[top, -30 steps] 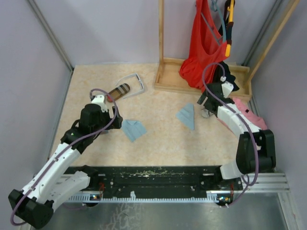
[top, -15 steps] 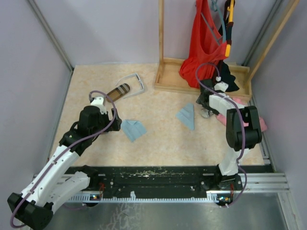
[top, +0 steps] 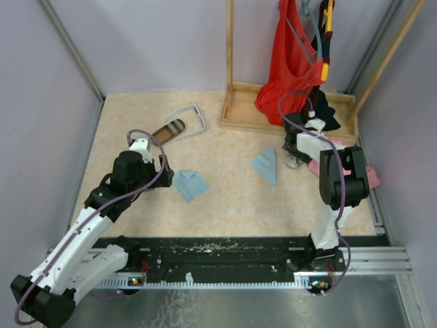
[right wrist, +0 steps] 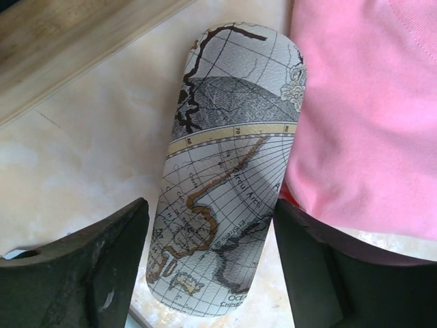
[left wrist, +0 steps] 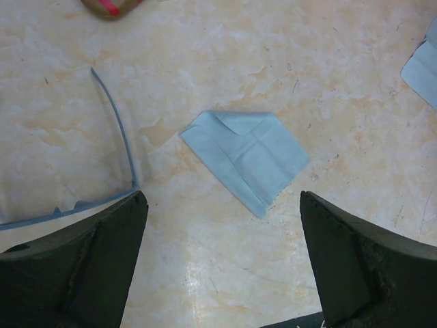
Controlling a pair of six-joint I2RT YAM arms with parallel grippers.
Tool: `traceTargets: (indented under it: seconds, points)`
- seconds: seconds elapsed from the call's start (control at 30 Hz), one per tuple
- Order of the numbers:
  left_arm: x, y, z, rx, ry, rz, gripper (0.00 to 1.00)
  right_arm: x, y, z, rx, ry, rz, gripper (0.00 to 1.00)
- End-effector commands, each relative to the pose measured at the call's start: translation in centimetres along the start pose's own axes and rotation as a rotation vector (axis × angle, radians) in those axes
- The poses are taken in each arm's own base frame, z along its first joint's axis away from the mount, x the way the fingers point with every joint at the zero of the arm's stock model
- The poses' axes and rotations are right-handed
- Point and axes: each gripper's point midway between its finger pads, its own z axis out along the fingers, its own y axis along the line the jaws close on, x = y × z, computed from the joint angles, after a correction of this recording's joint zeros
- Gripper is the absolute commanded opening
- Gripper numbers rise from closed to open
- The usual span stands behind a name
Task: Organize the sunglasses
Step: Pick up the sunglasses case from the center of the board.
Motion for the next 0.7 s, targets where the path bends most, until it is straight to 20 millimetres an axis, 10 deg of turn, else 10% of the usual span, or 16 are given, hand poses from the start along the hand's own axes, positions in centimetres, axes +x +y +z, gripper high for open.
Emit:
traceTargets:
  seconds: [0.0, 0.4, 0.67]
  points:
    - [0.2, -0.1, -0.2, 0.012, -0.002, 0.016, 0.97, -0.9, 0.3, 0.2, -0.007, -0.016, 0.025, 0.69]
    - [0.2, 0.1, -0.1, 0.002, -0.002, 0.016, 0.98, -0.9, -0.6, -1.1, -0.035, -0.031, -0.017, 0.47]
    - [-0.5, 0.8, -1.0, -0.027, -0.059, -0.023, 0.99, -1.3, 0.7, -6.9, -0.194, -0.116, -0.135, 0.43]
